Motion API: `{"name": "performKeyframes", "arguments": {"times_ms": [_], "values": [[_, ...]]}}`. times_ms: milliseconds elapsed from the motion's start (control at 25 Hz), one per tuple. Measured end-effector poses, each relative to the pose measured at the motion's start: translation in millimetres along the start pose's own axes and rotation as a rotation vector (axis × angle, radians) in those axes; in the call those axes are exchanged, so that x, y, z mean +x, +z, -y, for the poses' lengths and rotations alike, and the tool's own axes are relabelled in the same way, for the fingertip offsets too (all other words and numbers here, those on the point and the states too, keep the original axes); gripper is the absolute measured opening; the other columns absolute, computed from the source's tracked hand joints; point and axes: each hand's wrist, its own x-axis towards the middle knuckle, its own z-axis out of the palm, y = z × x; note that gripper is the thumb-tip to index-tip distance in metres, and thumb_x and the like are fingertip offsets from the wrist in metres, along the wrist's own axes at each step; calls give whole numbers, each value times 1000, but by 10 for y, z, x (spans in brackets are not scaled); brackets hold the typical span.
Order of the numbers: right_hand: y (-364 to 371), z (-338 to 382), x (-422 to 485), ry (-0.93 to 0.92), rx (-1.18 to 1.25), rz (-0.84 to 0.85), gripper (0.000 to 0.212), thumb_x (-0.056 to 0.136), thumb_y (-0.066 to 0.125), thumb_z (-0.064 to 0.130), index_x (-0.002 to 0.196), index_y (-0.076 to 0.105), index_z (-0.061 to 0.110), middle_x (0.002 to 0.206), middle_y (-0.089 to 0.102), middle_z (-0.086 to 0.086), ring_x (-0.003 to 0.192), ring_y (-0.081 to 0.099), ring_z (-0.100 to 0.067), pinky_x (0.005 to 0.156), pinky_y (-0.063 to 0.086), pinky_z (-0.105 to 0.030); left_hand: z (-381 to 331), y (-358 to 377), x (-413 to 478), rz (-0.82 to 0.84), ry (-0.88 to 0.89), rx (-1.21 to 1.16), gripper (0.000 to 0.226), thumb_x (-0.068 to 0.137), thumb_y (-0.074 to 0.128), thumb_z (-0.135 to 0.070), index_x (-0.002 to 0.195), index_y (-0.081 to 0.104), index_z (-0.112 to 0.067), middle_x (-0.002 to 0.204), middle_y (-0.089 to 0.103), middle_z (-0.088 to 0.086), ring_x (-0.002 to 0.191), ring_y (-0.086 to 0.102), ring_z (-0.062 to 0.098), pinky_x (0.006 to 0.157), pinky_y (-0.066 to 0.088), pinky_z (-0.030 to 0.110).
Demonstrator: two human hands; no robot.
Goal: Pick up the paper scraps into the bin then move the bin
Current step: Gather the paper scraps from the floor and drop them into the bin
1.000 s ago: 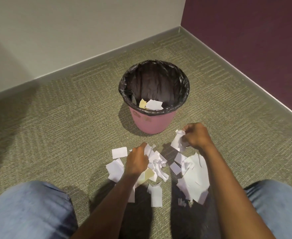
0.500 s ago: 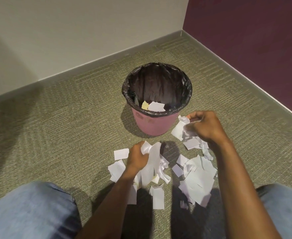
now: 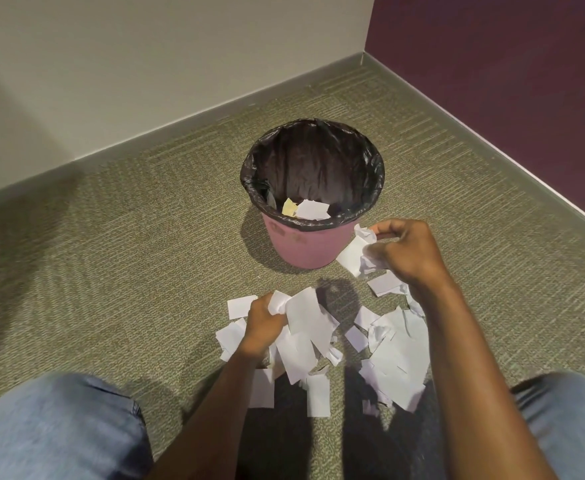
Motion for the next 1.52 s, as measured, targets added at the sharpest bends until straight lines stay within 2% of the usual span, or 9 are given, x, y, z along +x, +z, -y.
{"name": "performKeyframes", "arguments": {"times_ms": [440,520,720,840,1000,1160,1320,1440,1520], "values": [[-50,149,18,-24,68,-19,23,80,69,-9,97,72,7,88,73,-5,63,68,-13,46,49,-16,-297,-47,-105,41,-6,-72,23,70,75,0,87,71,-16,87,74,8,81,71,28,72,58,42],[-100,273,32,-49,108,-41,25,79,70,-8,98,73,8,91,74,-3,69,71,-15,52,52,-19,-561,-131,-155,59,4,-124,27,73,72,6,92,71,-13,89,74,9,78,70,25,66,57,35],[-143,617,257,-127,197,-53,26,75,70,-9,96,74,7,90,75,-7,73,73,-20,60,57,-27,-1320,-534,-402,136,116,-225,32,72,74,10,98,72,-9,96,75,16,83,71,31,73,59,48],[-114,758,442,-138,267,-69,25,75,70,-11,94,73,6,85,74,-8,70,73,-18,60,58,-26,-1783,-829,-563,140,199,-299,31,72,71,12,95,70,-9,90,76,11,78,72,26,69,61,45],[16,817,683,-71,337,-62,23,76,70,-12,84,71,9,85,73,-10,69,72,-18,60,61,-28,-2309,-1048,-388,79,283,-385,28,74,70,11,92,68,-12,93,75,8,83,72,26,71,61,44],[179,784,899,-14,301,-77,24,73,73,-12,77,69,12,89,74,-13,72,73,-22,68,63,-37,-2573,-897,216,-37,231,-378,40,76,68,12,113,63,-4,108,71,14,95,70,30,78,59,46],[293,731,1059,0,192,-98,22,73,72,-10,71,66,12,90,73,-15,83,74,-31,73,62,-49,-2576,-608,559,-154,180,-227,33,75,69,11,104,62,-3,104,69,14,79,67,23,75,60,39],[297,686,1114,-15,179,-54,19,79,68,-11,82,67,8,93,71,-16,70,72,-24,50,60,-31,-2517,-490,674,-168,201,-216,30,75,69,12,101,61,-3,95,67,13,71,67,21,60,61,35],[283,659,1134,-39,127,-33,19,82,67,-10,85,68,9,89,70,-15,64,69,-20,49,56,-27,-2494,-466,709,-151,196,-232,27,78,73,3,101,61,-3,93,68,12,74,70,23,58,61,36]]}}
